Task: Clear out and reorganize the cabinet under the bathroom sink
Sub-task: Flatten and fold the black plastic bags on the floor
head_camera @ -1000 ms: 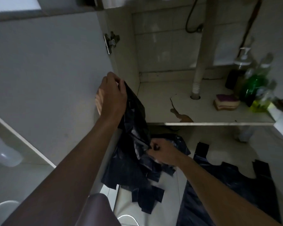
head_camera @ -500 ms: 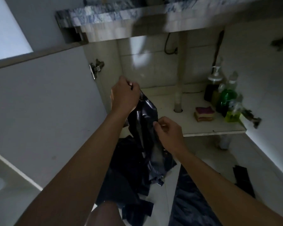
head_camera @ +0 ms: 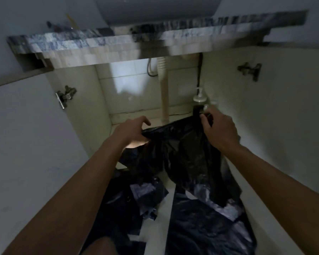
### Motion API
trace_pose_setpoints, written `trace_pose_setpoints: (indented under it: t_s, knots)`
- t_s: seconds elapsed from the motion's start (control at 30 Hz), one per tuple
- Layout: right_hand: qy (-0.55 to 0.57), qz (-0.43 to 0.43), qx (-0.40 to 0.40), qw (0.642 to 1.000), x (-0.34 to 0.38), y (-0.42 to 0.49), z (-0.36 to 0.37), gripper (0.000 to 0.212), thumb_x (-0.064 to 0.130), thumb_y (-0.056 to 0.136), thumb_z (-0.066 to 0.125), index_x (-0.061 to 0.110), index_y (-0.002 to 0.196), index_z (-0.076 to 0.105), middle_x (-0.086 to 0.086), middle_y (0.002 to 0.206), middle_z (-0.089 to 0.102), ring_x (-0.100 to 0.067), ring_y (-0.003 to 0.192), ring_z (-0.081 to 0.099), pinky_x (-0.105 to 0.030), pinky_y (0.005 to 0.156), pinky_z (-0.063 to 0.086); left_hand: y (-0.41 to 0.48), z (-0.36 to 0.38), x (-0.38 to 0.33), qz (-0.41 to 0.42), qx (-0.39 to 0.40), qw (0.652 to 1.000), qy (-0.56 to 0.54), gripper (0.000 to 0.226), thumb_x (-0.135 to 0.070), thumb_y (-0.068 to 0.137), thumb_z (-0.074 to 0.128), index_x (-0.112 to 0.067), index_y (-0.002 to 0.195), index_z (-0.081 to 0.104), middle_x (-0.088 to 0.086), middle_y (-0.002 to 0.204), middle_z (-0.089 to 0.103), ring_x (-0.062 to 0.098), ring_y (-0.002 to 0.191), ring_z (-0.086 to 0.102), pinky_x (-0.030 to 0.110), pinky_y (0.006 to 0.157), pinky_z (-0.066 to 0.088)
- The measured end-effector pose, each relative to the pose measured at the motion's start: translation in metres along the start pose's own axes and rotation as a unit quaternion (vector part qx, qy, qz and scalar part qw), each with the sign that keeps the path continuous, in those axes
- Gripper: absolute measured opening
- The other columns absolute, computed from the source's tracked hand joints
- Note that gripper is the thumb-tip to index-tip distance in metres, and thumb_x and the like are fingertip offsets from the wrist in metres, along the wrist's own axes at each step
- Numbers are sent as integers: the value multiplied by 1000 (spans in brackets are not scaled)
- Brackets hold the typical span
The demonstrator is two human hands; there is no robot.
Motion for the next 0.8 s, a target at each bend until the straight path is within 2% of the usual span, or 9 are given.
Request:
trace_pose_setpoints:
  t_s: [0.1, 0.2, 0.3, 0.5, 0.53, 0.6, 0.67, 0.73, 0.8]
  knots:
    - [-80, -52, -4, 995, -26, 0, -28, 15, 40, 96, 58, 25, 98, 61, -4, 88, 69, -28, 76, 63, -34, 62, 50, 10, -5, 6, 4, 7, 999, -38, 31, -35, 71, 80, -32, 96, 63, -1, 94, 71, 21, 89, 67, 33, 77, 55]
    - [-133, -63, 29, 989, -56, -4, -53, 17, 44, 93, 62, 29, 101, 65, -3, 94, 72, -27, 82, 66, -29, 61, 45, 12, -18, 4, 14, -12, 992, -127, 20, -30, 76, 84, -21, 70, 66, -6, 63, 65, 7, 57, 61, 19, 53, 44]
    - [-163, -19, 63, 984, -74, -13, -69, 23, 51, 89, 61, 31, 99, 63, 0, 94, 71, -25, 84, 66, -28, 63, 43, 16, -23, -2, 19, -59, 974, -217, 24, -34, 74, 85, -18, 69, 69, -6, 60, 61, 8, 55, 53, 23, 58, 40]
    - [-7, 11, 131, 991, -42, -28, -45, 92, 72, 63, 77, 37, 140, 42, 10, 128, 58, -9, 108, 57, -30, 92, 51, 20, -31, -79, 111, -46, 947, -298, 17, -29, 74, 86, -20, 85, 77, -3, 77, 72, -3, 65, 59, 13, 61, 43]
    - [39, 10, 129, 991, -33, -29, -39, 84, 65, 67, 80, 33, 139, 49, 16, 121, 61, 1, 104, 57, -21, 90, 49, 19, -33, -92, 126, -39, 942, -308, 15, -29, 73, 86, -22, 83, 77, -6, 78, 73, -4, 67, 61, 11, 64, 45]
    - [101, 11, 116, 988, -24, -29, -31, 43, 41, 81, 80, 22, 118, 71, 31, 84, 64, 18, 80, 57, -2, 70, 41, 22, -33, -108, 148, -30, 936, -317, 12, -28, 74, 86, -23, 81, 77, -10, 73, 74, -2, 67, 66, 17, 68, 52]
    - [136, 30, 96, 986, -24, -29, -30, 7, 30, 89, 73, 25, 93, 76, 26, 64, 60, 16, 65, 56, -6, 58, 37, 21, -33, -113, 152, -19, 942, -298, 13, -30, 74, 86, -23, 74, 74, -15, 61, 69, -7, 56, 60, 14, 58, 47]
    - [159, 48, 89, 982, -32, -28, -35, 13, 30, 90, 71, 37, 80, 69, 16, 67, 65, 4, 65, 61, -19, 58, 41, 20, -32, -110, 157, -2, 950, -269, 13, -31, 75, 84, -22, 79, 76, -14, 62, 69, -8, 54, 57, 15, 57, 43]
    - [125, 60, 111, 984, -40, -26, -42, 9, 37, 88, 73, 38, 82, 66, 14, 75, 68, -6, 75, 65, -20, 62, 46, 20, -29, -108, 172, -3, 952, -252, 13, -30, 79, 81, -25, 91, 79, -15, 75, 73, -8, 65, 62, 16, 65, 45]
Point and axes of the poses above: each hand's wrist, its own y-axis towards the middle knuckle, its own z-axis out of the palm, x = y × z, the point moved 1 cm from there along y, towards the middle knuckle
